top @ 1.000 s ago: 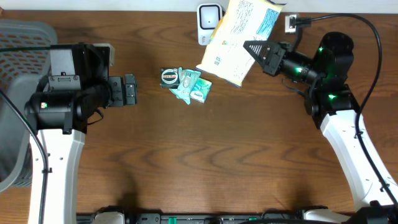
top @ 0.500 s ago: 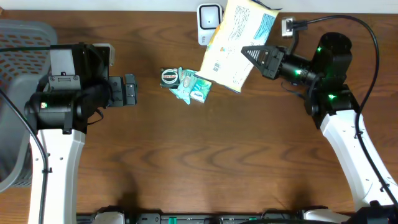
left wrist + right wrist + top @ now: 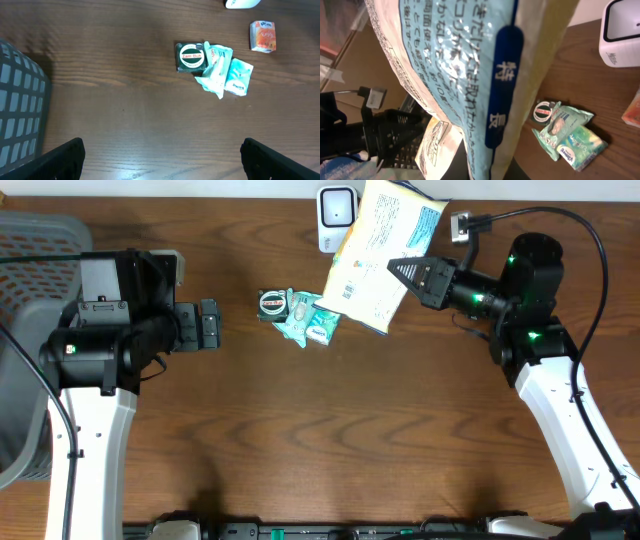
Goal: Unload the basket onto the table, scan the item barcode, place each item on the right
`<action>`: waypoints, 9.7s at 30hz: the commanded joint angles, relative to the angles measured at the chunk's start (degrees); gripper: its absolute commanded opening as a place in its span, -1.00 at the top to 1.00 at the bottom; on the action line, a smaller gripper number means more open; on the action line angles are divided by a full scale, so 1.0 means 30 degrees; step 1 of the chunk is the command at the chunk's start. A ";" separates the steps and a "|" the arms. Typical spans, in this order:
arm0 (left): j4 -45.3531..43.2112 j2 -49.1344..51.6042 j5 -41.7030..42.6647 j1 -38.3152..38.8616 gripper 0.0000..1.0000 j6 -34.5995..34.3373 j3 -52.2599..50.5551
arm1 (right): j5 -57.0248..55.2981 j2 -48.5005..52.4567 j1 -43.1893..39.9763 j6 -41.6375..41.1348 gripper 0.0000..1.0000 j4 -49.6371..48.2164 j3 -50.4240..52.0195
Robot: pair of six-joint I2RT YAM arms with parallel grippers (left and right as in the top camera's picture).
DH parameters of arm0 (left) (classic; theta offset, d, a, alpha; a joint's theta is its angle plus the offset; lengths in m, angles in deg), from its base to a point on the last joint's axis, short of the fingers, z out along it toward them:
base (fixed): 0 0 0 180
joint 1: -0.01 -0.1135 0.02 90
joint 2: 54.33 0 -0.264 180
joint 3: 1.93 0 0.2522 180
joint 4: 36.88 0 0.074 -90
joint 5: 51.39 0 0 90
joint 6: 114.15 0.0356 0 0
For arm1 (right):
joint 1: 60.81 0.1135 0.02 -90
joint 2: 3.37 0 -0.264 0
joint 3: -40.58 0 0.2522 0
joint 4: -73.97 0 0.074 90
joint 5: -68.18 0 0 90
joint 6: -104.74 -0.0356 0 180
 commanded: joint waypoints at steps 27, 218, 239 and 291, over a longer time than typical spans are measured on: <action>0.0044 0.0066 -0.0117 -0.0102 -0.96 0.0248 0.0138 | -2.9310 0.0627 0.3752 0.7351 0.97 1.4382 -0.1209; 0.0051 0.0066 -0.0117 -0.0102 -0.96 0.0248 0.0138 | -1.7099 0.7868 0.4743 0.8415 0.98 1.4309 -0.5187; 0.0051 0.0066 -0.0117 -0.0102 -0.95 0.0248 0.0138 | -1.7099 0.8502 0.4801 0.7643 0.98 -0.0197 -0.7934; 0.0051 0.0066 -0.0117 -0.0102 -0.96 0.0248 0.0138 | -1.8127 1.3719 0.1377 1.1577 0.98 0.3832 -1.6349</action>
